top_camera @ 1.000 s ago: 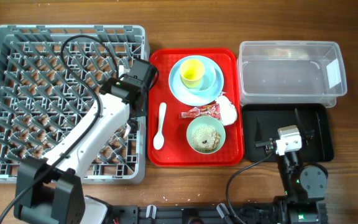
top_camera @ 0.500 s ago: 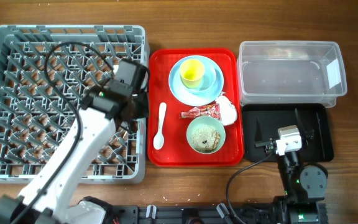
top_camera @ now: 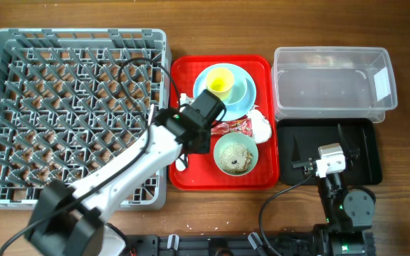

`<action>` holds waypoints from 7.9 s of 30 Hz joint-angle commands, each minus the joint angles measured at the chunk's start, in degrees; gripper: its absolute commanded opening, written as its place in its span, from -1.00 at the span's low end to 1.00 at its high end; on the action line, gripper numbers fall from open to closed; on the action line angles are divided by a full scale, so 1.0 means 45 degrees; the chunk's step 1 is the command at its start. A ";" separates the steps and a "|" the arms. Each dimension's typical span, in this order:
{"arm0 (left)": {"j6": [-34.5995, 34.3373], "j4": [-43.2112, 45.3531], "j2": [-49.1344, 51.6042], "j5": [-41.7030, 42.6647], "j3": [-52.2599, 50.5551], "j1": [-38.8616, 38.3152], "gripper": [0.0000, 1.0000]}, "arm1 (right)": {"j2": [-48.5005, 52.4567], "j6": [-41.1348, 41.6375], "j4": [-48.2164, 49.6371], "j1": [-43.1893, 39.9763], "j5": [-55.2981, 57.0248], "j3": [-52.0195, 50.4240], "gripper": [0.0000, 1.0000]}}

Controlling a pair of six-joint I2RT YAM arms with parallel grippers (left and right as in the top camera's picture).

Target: Sort waste into correct bins and load items into the dishwasher rack

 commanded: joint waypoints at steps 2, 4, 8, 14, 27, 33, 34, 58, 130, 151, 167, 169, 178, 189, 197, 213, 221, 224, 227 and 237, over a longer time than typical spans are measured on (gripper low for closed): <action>-0.0495 0.0330 0.1292 -0.1010 -0.0053 0.0039 -0.23 | -0.0078 -0.0151 0.0068 -0.0019 -0.0204 -0.0015 1.00; -0.0495 0.0427 0.1700 -0.1103 -0.0053 0.0068 -0.24 | -0.0078 -0.0151 0.0068 -0.0019 -0.0204 -0.0015 1.00; -0.0491 0.0680 0.2467 -0.1311 -0.0053 0.0063 -0.24 | -0.0078 -0.0146 0.0068 -0.0019 -0.0199 -0.0015 1.00; -0.0495 0.0777 0.3327 -0.1617 -0.0053 0.0063 -0.24 | -0.0078 -0.0151 0.0068 -0.0019 -0.0204 -0.0015 1.00; -0.0486 0.1613 0.3925 -0.0214 -0.0053 0.0024 -0.63 | -0.0078 -0.0151 0.0068 -0.0019 -0.0204 -0.0015 1.00; -0.0495 0.1719 0.3929 0.0058 -0.0053 0.0024 -0.75 | -0.0078 -0.0151 0.0068 -0.0019 -0.0199 -0.0015 1.00; -0.0495 0.1773 0.3925 0.0194 -0.0053 0.0024 -0.76 | -0.0078 -0.0151 0.0068 -0.0019 -0.0199 -0.0015 1.00; 0.1035 -0.2225 -0.0461 -0.5158 0.3526 0.0015 -0.92 | -0.0078 -0.0151 0.0068 -0.0019 -0.0204 -0.0015 1.00; 0.2040 -0.0155 -0.2875 0.3478 0.2691 1.3061 1.00 | -0.0078 -0.0146 0.0068 -0.0019 -0.0199 -0.0015 1.00; 0.2040 -0.0155 -0.2851 0.3483 0.2691 1.3755 1.00 | -0.0078 -0.0151 0.0068 -0.0019 -0.0204 -0.0015 1.00; 0.2035 -0.0160 -0.2851 0.3483 0.2691 1.3755 1.00 | 0.0049 0.5008 0.0559 -0.0019 -0.4299 0.1758 1.00; 0.2040 -0.0160 -0.2851 0.3483 0.2691 1.3755 1.00 | 0.0345 0.5163 -0.0146 -0.0019 -0.4167 0.3011 1.00; 0.2040 -0.0160 -0.2851 0.3483 0.2691 1.3755 1.00 | 0.7159 0.3677 -1.0554 -0.0019 -0.2652 1.2536 1.00; 0.2035 -0.0160 -0.2851 0.3483 0.2691 1.3755 1.00 | 1.5183 0.7951 -1.6072 0.0369 -0.5163 1.6684 0.45; 0.2035 -0.0160 -0.2851 0.3483 0.2691 1.3755 1.00 | 1.5912 1.2036 -1.3090 0.6547 -0.1331 1.3512 0.06; 0.2040 -0.0160 -0.2851 0.3483 0.2691 1.3755 1.00 | 2.0589 1.2483 -0.7461 1.1555 0.4240 1.1487 0.01; 0.2035 -0.0160 -0.2851 0.3483 0.2691 1.3755 1.00 | 2.0876 1.1744 -0.7485 1.1555 0.4056 1.1536 -0.91; 0.2040 -0.0160 -0.2851 0.3483 0.2691 1.3755 1.00 | 2.0759 1.1506 -0.8233 1.1555 0.3789 1.1973 -0.91; 0.2035 -0.0160 -0.2851 0.3483 0.2691 1.3755 1.00 | 2.0147 1.1351 -0.9617 1.1555 0.3473 1.3056 -0.91; 0.2035 -0.0160 -0.2851 0.3483 0.2691 1.3755 1.00 | 1.7622 1.0758 -1.2939 1.1307 0.4979 1.4872 -0.91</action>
